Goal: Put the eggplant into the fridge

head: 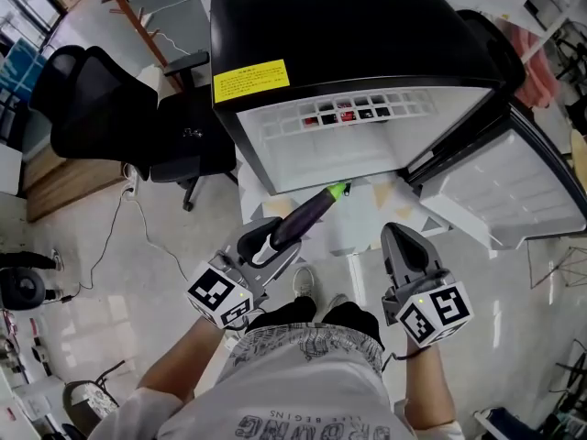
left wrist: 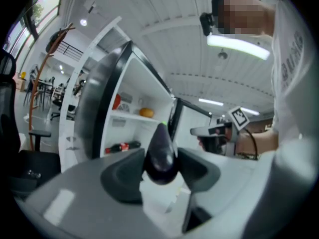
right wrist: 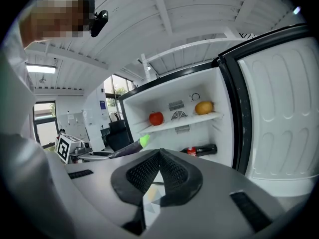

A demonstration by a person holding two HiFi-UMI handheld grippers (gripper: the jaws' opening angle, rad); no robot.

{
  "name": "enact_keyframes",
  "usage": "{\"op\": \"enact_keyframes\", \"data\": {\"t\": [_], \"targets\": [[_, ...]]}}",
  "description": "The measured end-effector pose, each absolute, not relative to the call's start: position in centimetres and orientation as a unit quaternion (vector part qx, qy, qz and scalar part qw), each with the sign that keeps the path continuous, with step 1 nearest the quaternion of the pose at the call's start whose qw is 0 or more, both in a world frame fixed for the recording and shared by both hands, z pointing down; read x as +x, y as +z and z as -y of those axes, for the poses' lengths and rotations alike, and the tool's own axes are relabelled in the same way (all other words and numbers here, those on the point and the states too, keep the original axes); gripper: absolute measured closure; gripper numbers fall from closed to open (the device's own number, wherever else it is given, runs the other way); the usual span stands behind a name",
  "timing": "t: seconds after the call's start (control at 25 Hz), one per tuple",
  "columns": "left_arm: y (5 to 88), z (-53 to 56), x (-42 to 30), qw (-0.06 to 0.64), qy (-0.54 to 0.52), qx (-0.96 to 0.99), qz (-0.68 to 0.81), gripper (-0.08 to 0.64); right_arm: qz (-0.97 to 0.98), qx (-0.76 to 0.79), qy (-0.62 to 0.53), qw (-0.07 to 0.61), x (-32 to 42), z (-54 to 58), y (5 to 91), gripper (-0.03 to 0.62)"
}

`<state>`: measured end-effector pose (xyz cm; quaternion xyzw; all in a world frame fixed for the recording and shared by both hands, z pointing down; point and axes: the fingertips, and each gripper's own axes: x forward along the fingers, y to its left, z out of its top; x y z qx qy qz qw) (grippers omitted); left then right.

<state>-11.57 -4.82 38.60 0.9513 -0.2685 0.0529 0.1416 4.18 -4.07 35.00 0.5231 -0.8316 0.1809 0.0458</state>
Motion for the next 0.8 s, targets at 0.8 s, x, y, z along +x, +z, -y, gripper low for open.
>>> {"op": "enact_keyframes", "data": {"t": [0.8], "targets": [[42.0, 10.6, -6.9, 0.122, 0.115, 0.945, 0.281, 0.351, 0.847, 0.491, 0.202, 0.037, 8.0, 9.8, 37.5, 0.591]]}}
